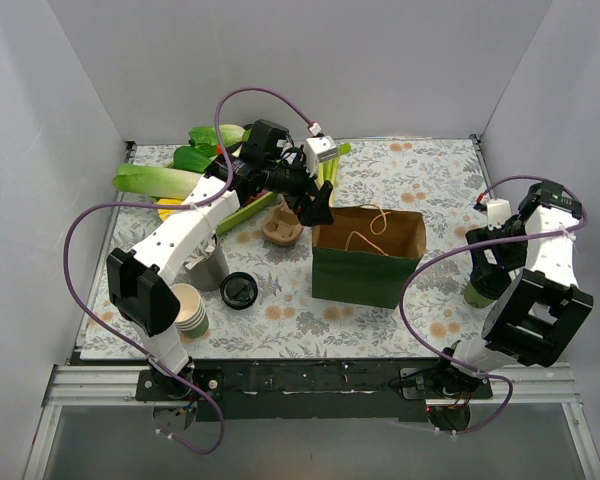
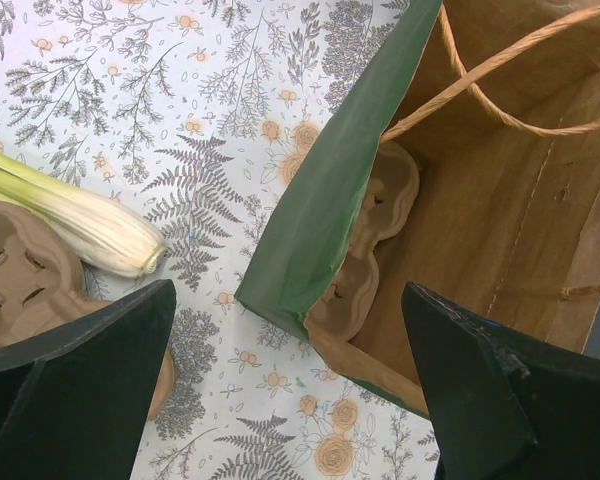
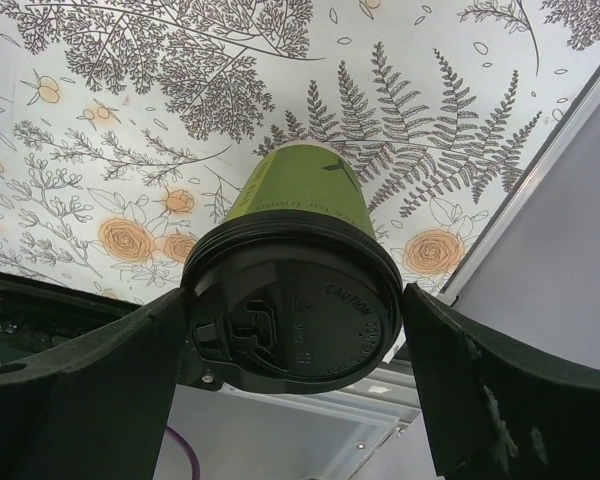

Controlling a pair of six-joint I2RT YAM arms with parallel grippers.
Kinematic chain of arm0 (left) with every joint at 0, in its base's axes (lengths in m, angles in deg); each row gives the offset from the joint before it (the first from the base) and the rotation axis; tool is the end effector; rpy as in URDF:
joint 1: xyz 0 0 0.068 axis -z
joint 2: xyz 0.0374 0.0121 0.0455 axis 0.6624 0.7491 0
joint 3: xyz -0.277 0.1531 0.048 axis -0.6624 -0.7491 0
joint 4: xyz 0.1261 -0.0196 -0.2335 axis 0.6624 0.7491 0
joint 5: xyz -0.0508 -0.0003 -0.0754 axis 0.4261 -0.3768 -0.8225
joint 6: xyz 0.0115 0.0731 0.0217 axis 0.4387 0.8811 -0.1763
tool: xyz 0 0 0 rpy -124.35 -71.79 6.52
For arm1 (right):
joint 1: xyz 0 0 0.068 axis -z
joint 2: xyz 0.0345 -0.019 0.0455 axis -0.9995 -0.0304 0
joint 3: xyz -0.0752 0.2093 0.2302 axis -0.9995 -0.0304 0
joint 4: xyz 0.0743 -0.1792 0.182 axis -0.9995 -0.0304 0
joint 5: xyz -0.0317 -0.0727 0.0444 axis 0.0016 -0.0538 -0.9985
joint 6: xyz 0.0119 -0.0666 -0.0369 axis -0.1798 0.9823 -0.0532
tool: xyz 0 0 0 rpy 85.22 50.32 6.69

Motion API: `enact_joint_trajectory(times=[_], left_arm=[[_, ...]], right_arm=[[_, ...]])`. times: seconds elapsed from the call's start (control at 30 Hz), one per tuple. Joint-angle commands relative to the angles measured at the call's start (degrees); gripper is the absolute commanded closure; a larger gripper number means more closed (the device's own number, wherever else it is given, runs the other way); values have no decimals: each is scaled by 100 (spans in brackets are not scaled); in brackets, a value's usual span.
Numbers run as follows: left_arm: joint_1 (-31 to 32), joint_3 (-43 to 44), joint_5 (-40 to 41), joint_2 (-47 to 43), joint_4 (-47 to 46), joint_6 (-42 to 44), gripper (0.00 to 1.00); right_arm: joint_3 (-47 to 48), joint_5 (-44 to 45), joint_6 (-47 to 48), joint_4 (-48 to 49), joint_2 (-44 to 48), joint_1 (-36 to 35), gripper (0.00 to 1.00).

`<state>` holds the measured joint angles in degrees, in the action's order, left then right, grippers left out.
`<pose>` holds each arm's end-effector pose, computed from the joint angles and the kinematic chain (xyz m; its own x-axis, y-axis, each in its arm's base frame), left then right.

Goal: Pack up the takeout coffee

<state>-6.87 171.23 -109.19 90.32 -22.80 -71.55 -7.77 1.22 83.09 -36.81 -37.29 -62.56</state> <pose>0.3162 -0.2665 0.4075 -0.8257 0.1916 -0.5306 0.5450 0.5140 -0.6624 0.2517 -0.1117 0.2886 -0.9241 -0.3065 -0.2284 -0.3056 0.9513 -0.0404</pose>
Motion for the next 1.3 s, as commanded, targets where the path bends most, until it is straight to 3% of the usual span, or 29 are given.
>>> enact_joint_trajectory(times=[0.0, 0.33, 0.6, 0.77, 1.0, 1.1, 1.13, 1.17, 1.27], left_arm=[[-24, 147, -1, -72, 46, -44, 2], [-7, 147, -19, -54, 99, -53, 2], [-7, 200, -45, 16, 134, -70, 2], [-16, 305, -45, 69, 204, -79, 2], [-16, 323, -45, 95, 187, -106, 2], [-7, 314, -54, 113, 169, -123, 2], [-7, 314, -62, 122, 169, -132, 2], [-7, 323, -71, 130, 169, -158, 2], [-16, 340, -71, 139, 161, -176, 2]], right_arm=[[-260, 125, 125, 107, 77, -29, 14], [-217, 107, 213, 125, 332, -38, 35], [-225, -358, 91, 151, 323, -56, 38], [3, -631, -744, 353, 103, -64, 43], [-111, -833, -1650, 740, 191, -56, 37], [-128, -877, -1808, 775, 226, -56, 31], [-137, -912, -1843, 784, 235, -56, 28], [-120, -1026, -1879, 775, 244, -56, 10], [-14, -1211, -1765, 679, 288, -56, 6]])
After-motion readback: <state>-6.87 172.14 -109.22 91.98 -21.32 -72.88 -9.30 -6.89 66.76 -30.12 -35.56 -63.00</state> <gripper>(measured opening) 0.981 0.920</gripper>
